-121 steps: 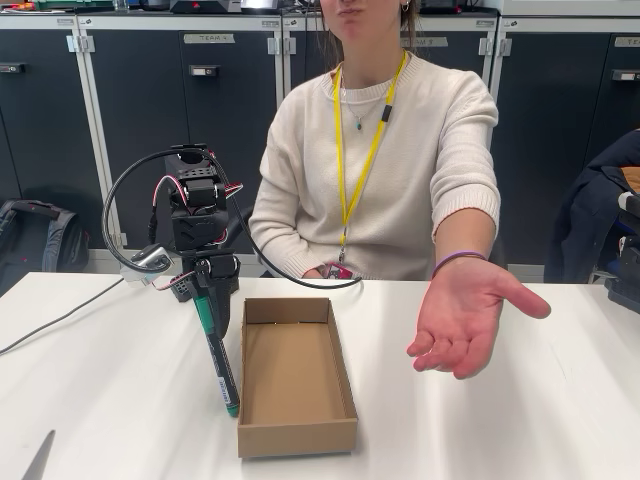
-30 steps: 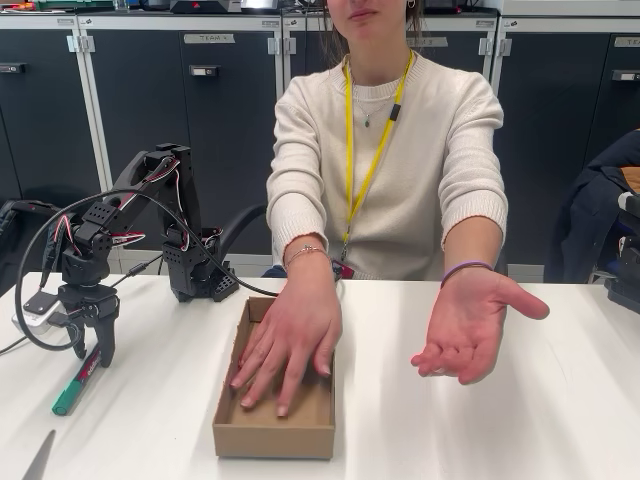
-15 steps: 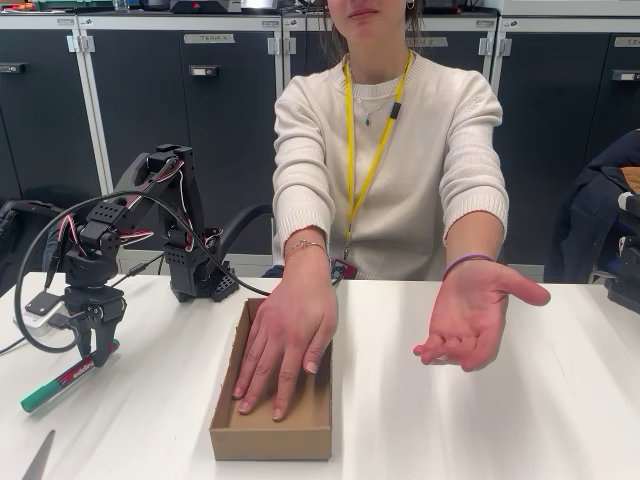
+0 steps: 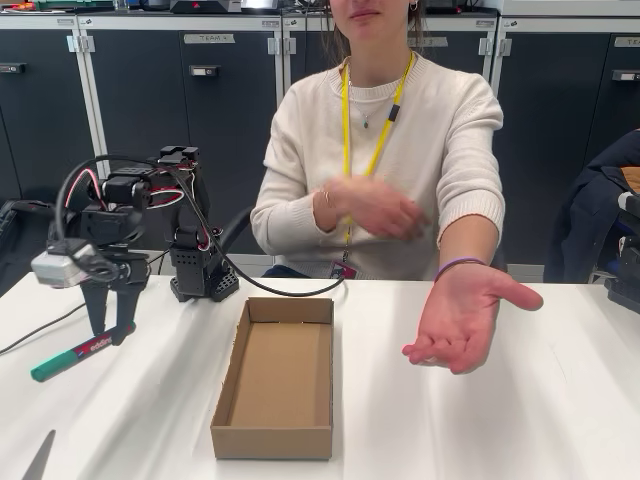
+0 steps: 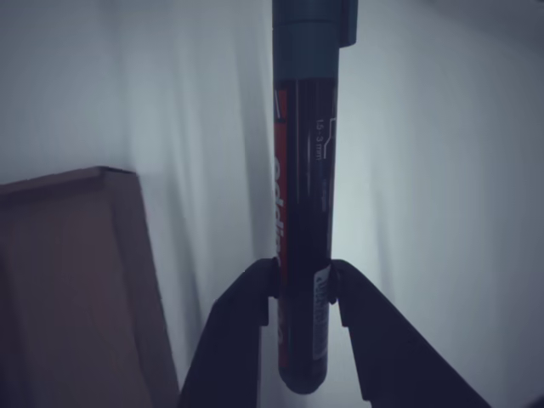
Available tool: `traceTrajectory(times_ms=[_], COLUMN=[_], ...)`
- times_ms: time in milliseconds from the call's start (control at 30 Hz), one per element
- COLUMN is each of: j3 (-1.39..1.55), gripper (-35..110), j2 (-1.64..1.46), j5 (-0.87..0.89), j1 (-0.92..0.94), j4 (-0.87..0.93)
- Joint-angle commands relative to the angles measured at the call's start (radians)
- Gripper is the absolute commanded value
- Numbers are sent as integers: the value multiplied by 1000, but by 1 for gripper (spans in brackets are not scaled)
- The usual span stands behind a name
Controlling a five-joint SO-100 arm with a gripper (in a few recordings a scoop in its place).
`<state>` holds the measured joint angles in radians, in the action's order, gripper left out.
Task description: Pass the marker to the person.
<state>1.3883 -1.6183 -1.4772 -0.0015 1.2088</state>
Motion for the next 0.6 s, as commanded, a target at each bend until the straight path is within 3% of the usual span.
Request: traceTrajectory(times_ms=[0,300,567], j3=[-166,-492,-767], gripper=[-5,-5,-5], j2=[-15,84,318], j5=[43,117,172], j1=[-186,-618,-756], j4=[-49,0,28])
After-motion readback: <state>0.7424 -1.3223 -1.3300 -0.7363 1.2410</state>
